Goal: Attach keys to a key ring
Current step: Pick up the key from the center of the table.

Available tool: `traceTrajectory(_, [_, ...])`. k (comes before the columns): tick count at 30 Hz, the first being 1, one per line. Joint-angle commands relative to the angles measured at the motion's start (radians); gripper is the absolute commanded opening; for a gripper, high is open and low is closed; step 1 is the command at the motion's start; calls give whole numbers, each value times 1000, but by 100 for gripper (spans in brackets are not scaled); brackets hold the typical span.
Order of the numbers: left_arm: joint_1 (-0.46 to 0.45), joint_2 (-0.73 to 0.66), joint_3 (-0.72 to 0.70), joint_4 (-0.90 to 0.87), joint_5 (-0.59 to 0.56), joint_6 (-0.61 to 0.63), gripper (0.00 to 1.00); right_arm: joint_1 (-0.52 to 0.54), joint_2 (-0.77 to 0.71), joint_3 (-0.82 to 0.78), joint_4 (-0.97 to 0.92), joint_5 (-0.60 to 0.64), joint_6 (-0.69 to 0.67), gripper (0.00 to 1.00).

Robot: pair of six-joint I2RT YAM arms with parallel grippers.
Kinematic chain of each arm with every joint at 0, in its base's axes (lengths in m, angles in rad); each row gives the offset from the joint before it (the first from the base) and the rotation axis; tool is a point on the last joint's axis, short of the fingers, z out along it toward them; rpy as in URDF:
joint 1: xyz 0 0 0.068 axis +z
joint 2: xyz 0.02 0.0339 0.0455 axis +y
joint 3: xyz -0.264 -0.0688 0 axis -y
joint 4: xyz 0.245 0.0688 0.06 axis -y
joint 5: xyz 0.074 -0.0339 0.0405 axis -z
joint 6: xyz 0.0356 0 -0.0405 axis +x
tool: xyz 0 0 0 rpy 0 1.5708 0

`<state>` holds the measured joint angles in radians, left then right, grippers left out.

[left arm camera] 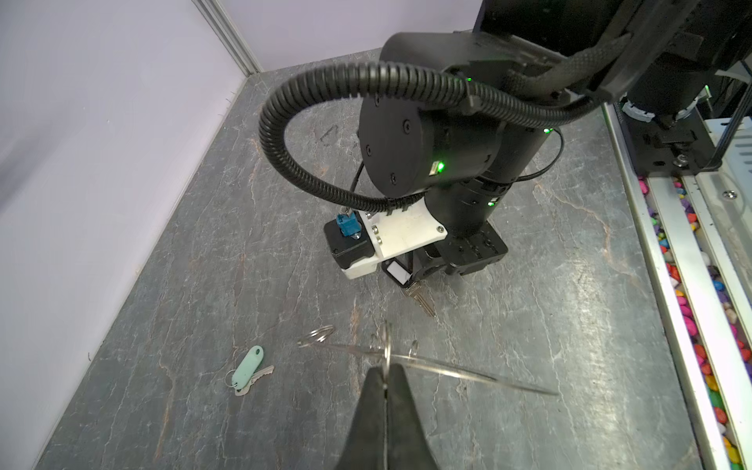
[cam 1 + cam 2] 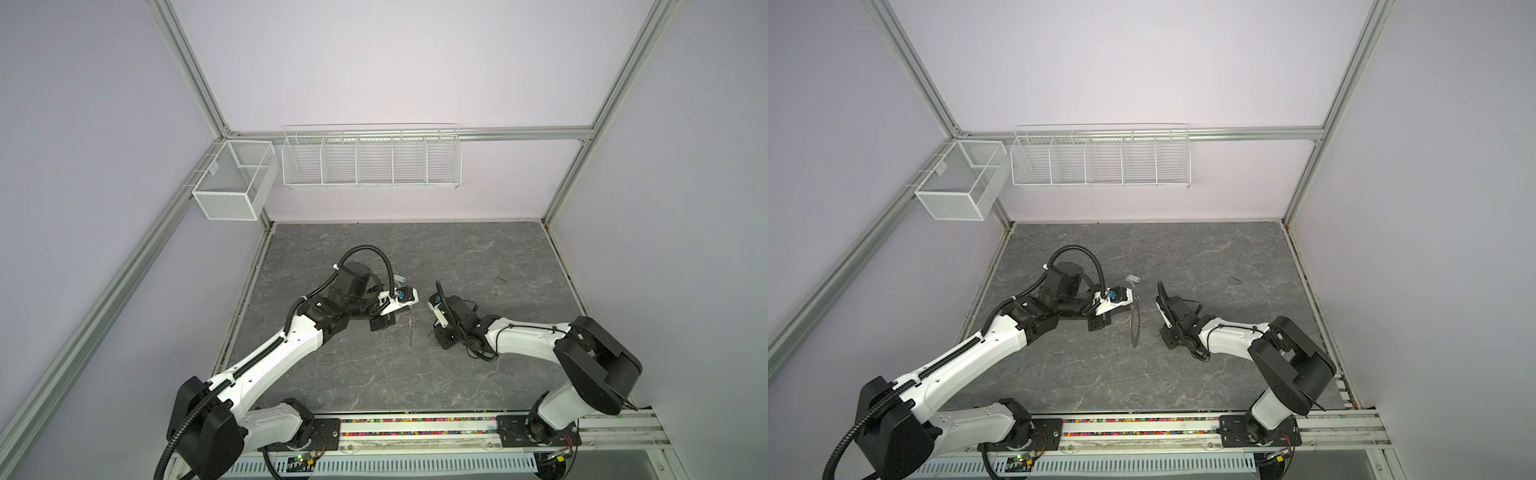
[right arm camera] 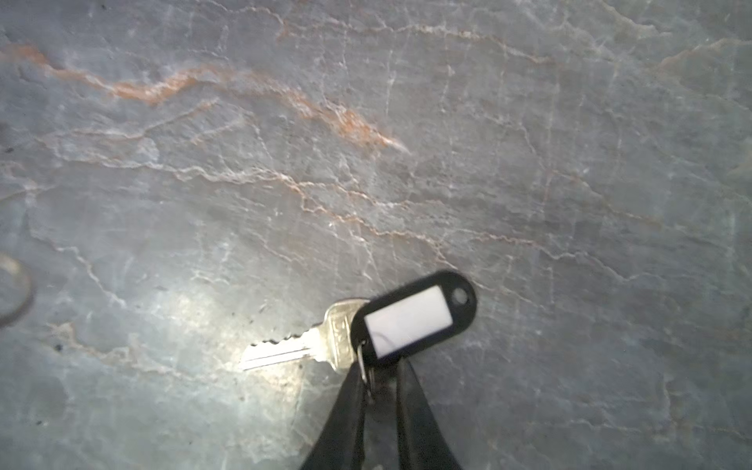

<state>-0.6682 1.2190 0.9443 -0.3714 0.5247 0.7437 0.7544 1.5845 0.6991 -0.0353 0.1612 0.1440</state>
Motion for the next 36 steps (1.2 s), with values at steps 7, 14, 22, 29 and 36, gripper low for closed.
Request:
traceTrajectory(7, [2,0,-1,19,31,19,0,-2,16,-15,-31,13,-20,10])
traceTrajectory(14, [2,0,-4,23,28,19,0,1,-38,2,-83,18,-58,6])
traceTrajectory(22, [2,-10,-36,73,16,21,0,0,-150,65,-215,-28,-115,6])
traceTrajectory(29, [2,-77,-113,185,16,55,0,-35,-213,188,-394,-267,-281,6])
traceTrajectory(36, [-14,-154,-218,317,-12,135,0,-81,-291,233,-424,-499,-395,6])
